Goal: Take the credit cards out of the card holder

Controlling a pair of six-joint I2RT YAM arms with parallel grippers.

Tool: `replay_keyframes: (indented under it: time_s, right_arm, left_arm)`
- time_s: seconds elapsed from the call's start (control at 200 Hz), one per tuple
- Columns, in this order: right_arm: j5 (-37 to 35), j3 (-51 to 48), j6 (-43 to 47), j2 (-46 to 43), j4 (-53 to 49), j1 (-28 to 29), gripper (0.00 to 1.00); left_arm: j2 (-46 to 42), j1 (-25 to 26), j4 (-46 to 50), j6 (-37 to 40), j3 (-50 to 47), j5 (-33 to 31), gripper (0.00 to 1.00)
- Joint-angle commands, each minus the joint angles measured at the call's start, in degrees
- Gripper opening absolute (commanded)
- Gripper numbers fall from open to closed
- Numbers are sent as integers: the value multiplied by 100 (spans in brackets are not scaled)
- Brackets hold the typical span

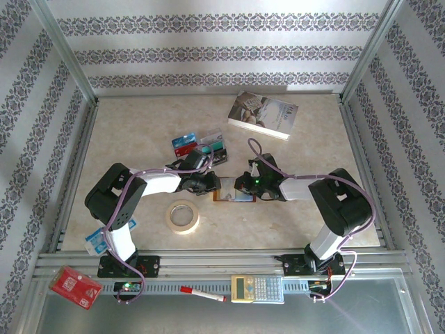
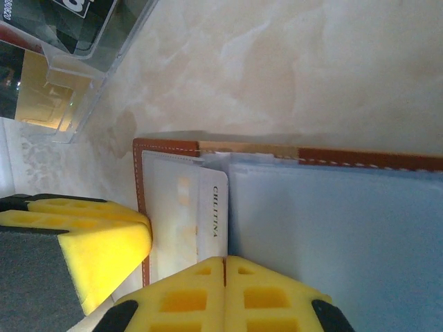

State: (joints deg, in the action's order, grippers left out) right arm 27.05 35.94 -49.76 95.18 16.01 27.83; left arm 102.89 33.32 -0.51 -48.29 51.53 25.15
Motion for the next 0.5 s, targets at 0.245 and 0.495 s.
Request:
replay_keyframes:
  time_s: [0.245, 0.495]
  right_arm:
    - [-92, -317, 285, -317, -223, -287, 0]
    - [-33, -235, 283, -298, -185, -278, 0]
  left_arm:
    - [-22, -1, 394, -34, -200, -372, 19]
    - [-253, 3, 611, 213, 253, -40, 22]
